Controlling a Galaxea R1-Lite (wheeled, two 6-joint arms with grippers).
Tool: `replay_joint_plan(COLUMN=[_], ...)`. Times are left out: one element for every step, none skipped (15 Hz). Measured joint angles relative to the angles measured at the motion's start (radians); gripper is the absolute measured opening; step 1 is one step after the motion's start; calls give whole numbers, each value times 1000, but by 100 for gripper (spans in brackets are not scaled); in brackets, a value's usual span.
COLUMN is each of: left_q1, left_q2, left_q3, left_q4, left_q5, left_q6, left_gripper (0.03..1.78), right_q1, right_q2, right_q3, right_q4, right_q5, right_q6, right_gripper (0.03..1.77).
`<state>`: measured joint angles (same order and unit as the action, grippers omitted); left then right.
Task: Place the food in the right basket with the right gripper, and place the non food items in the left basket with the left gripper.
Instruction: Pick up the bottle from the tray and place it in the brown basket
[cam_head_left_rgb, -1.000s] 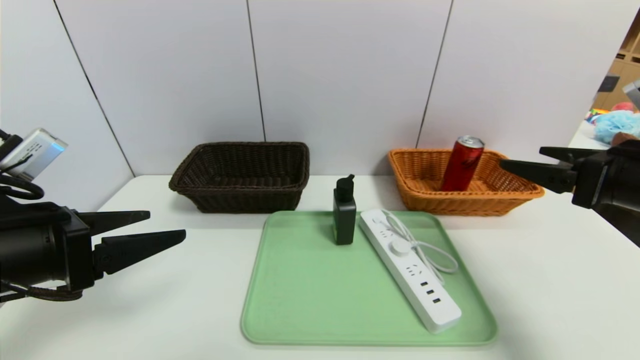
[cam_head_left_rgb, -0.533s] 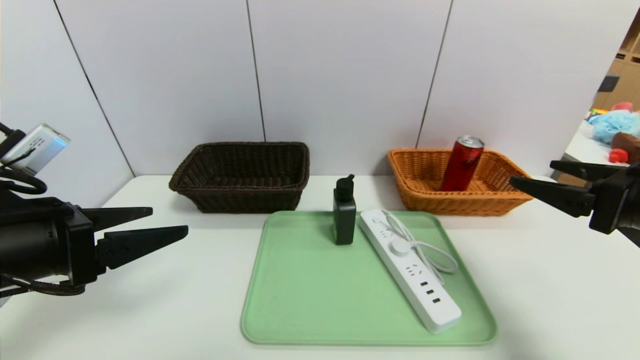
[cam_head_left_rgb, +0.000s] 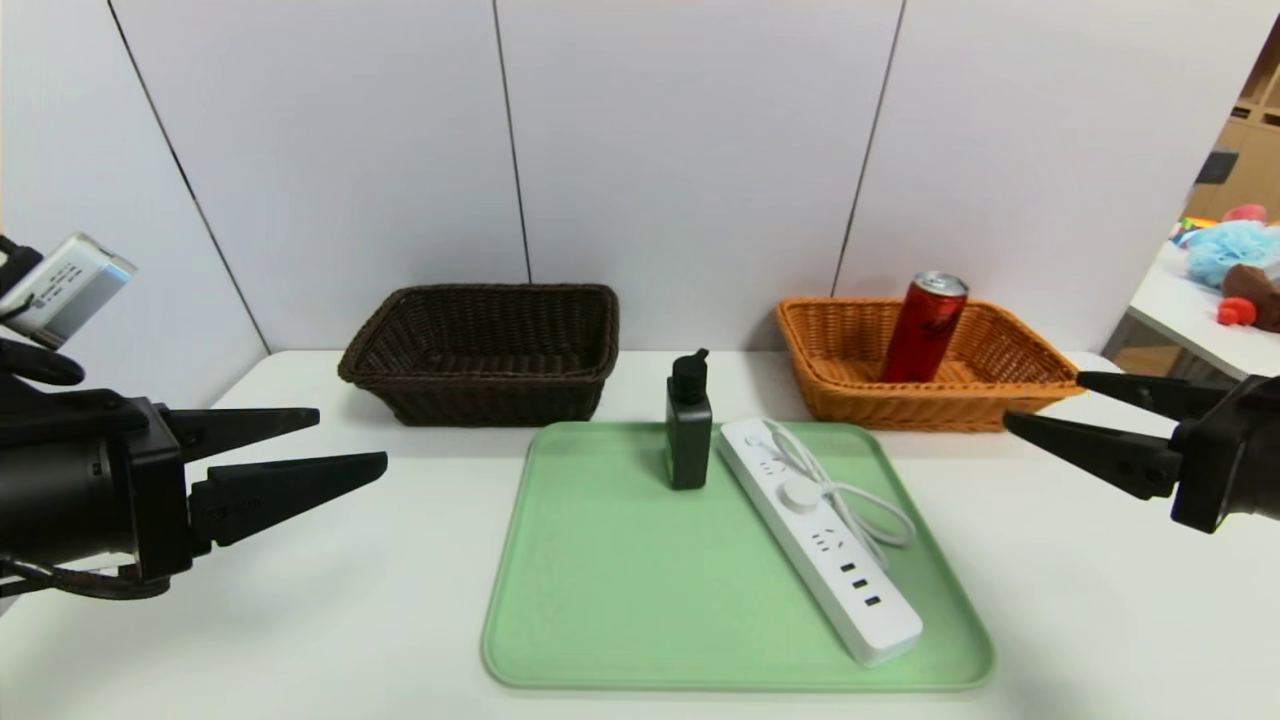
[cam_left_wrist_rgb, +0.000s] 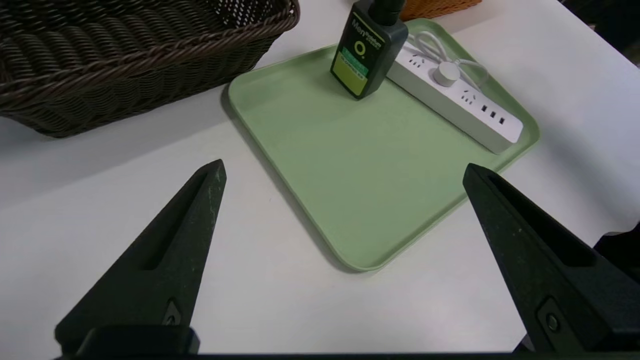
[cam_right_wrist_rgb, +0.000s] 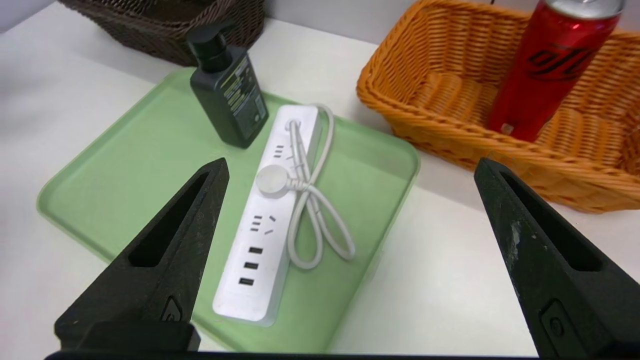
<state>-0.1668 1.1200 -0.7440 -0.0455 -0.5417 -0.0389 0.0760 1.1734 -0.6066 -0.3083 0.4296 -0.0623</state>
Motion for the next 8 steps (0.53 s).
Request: replay_joint_plan(left_q1=[-19,-40,-62,-83,-105,-131,-155,-177], left_q2=[6,17,31,47,66,87,108,130], left_q3=[-11,-24,-37,-51,-66,-82,-97,-107], left_q4=[0,-1,-1,-1,-1,-1,-8,-29], left_q5=[0,0,1,1,1,2,3,3], left_q6=[-2,-2,-2,-3,-4,-5,-4,0], left_gripper=[169,169,169,169,169,169,169,169], right_q1=[18,39,59,79,100,122,143,163], right_q2=[2,7,13,20,28,34,39,43], right_q3=[21,40,60,79,100,117,131,143], right_q4=[-5,-10,-18,-34,-60,-83,-97,-100], right_q5=[3,3,3,3,3,3,3,3], right_q6=[-2,-4,-6,-7,-8,-7,-8,-8], right_gripper=[169,169,169,169,169,169,169,169])
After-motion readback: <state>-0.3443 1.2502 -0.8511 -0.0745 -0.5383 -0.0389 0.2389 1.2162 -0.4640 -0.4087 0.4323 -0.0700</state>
